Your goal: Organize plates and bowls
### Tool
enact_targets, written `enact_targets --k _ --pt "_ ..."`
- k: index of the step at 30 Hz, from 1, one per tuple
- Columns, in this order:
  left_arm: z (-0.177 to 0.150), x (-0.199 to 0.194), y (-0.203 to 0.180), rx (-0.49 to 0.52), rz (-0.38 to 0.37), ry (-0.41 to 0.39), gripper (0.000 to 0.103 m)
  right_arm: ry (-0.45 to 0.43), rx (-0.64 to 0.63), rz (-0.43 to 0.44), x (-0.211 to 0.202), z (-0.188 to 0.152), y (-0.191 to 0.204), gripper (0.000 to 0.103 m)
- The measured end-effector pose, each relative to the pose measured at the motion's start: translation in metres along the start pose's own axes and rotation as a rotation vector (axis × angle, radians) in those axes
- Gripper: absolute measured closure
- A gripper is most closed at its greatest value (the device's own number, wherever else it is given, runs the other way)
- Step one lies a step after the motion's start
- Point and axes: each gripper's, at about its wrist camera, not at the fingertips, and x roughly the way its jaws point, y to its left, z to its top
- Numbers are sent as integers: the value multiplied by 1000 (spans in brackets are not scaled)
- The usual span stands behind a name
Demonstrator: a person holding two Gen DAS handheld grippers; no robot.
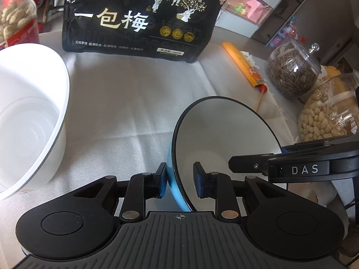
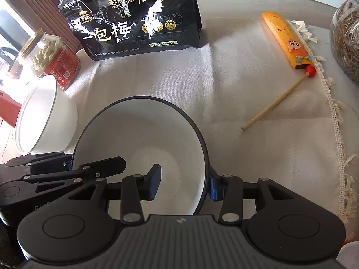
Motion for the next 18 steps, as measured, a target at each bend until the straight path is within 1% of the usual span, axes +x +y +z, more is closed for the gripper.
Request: enact_targets --k 3,7,9,10,11,12,13,15,16,18 --pt "0 0 -1 10 3 -1 74 3 -8 -22 7 1 2 52" --pt "0 4 1 4 -18 9 71 39 -7 -30 19 -4 2 52" --pt "0 8 2 -5 -33 29 70 26 -18 -37 21 -5 4 51" --pt "0 9 5 -18 -51 41 69 22 -26 -41 21 -5 6 51" --pt "1 9 7 -27 -73 50 63 16 -29 -47 21 -5 7 51" --pt "2 9 10 -47 -111 62 55 14 -30 -47 21 -5 6 51" --pt "3 8 15 -78 -161 80 52 15 -27 -45 22 -4 5 51" --pt "4 8 20 -110 -199 93 50 12 -17 -43 21 -3 3 50" --pt "5 8 21 -113 -205 89 50 10 -14 -48 20 -3 2 50" --pt "5 10 18 -105 -190 75 50 0 -16 -59 18 -5 -1 50"
